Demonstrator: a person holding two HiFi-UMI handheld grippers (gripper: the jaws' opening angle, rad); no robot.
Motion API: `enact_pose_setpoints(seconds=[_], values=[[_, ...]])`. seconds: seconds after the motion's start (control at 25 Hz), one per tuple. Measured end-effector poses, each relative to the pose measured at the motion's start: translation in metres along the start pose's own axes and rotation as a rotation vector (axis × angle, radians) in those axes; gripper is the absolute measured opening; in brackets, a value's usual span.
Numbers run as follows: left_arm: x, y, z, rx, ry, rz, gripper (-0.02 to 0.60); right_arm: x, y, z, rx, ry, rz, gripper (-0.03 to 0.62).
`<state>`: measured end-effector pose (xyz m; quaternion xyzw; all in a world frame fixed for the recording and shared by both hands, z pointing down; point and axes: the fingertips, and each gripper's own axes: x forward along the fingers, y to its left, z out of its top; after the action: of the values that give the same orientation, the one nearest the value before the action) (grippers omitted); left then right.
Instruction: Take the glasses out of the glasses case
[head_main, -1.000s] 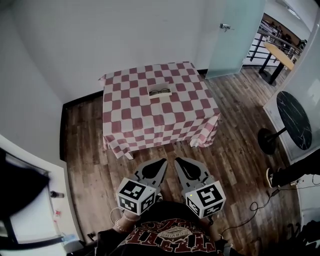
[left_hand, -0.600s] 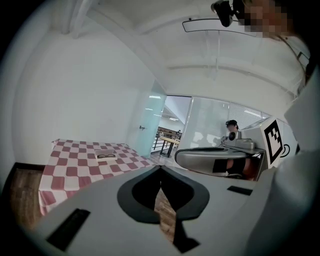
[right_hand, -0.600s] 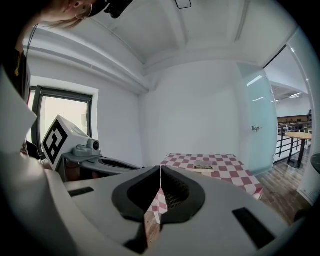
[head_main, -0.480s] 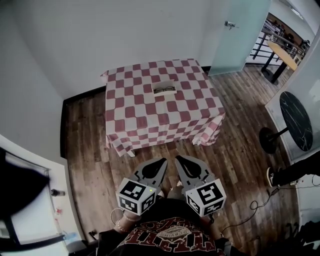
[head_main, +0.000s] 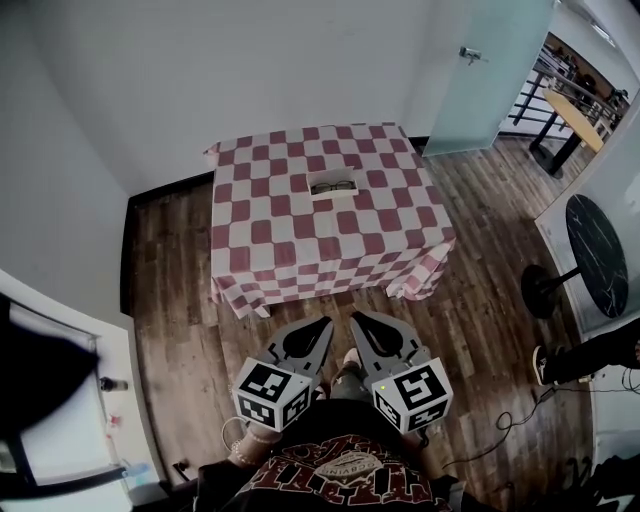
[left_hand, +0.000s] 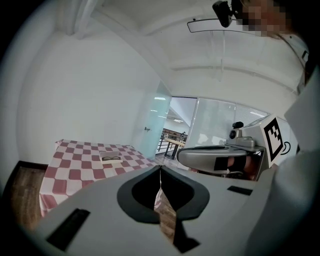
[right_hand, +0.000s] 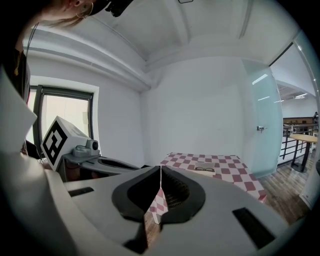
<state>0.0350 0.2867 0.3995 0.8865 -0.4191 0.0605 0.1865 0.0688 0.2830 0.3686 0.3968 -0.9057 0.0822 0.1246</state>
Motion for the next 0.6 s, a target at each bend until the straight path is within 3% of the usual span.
enact_pose_setpoints(seconds=[0.6], values=[[0.087, 0.037, 0.043, 0.002, 0.001, 0.040, 0.011, 0.055, -0.080, 0.024, -0.002, 0.001, 0.056, 0.020]])
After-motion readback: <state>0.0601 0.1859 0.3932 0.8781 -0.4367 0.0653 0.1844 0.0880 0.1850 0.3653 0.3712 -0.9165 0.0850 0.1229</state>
